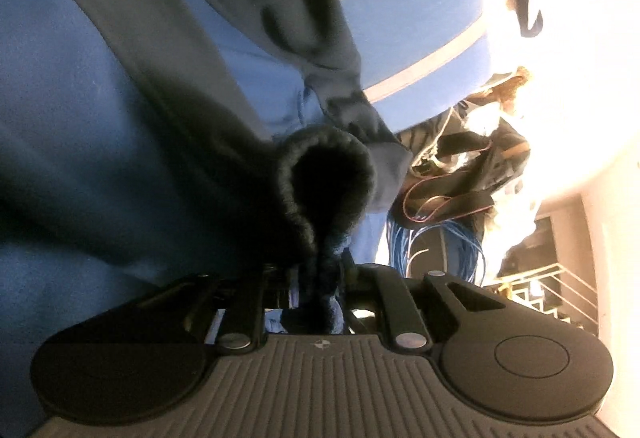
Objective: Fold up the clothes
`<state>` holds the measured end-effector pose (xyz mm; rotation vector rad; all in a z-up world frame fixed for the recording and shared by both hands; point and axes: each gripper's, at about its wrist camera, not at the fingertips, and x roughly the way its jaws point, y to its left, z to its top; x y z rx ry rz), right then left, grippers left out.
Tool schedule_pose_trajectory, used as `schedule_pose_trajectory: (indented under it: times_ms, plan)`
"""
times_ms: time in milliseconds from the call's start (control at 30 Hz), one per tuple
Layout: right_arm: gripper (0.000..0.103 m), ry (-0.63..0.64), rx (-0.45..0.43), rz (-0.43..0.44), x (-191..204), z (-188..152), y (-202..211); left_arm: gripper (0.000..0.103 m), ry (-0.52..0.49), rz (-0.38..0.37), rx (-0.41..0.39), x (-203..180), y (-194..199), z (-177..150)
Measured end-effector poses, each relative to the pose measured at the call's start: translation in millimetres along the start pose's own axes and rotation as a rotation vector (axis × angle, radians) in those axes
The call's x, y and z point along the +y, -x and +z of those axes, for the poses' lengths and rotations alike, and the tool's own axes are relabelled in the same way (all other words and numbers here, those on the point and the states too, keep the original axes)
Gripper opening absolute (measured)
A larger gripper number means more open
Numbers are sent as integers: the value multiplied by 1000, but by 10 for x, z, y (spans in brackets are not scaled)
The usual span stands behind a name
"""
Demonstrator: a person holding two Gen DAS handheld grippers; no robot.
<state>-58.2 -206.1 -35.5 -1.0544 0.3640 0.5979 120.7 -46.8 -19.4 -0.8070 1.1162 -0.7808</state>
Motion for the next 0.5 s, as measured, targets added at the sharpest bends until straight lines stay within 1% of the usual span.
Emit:
schedule_pose_trajectory:
  times_ms: [33, 67, 133, 200, 333, 433, 467, 500]
  plan:
    - [9, -4, -1, 5, -2, 1, -5, 25, 5, 3, -3, 13, 1, 4]
    - [8, -8, -2, 9, -5, 2, -9, 28, 19, -6, -4, 29, -7, 7]
    - [8, -16, -4, 18, -9, 5, -19, 38, 65, -36, -4, 66, -33, 20]
    - [8, -24, -5, 27, -14, 7, -28, 42, 92, -42, -7, 45, -113, 36]
    - [8, -20, -10, 37, -7, 10, -41, 42, 89, -2, -13, 46, -152, 53]
    - [8, -1, -13, 39, 12, 10, -47, 40, 86, 20, -18, 58, -143, 39]
    - [8, 6, -14, 40, 18, 10, -49, 37, 86, 25, -20, 56, -145, 38]
    - [8, 13, -15, 36, 22, 9, -54, 27, 86, 27, -22, 55, -142, 38]
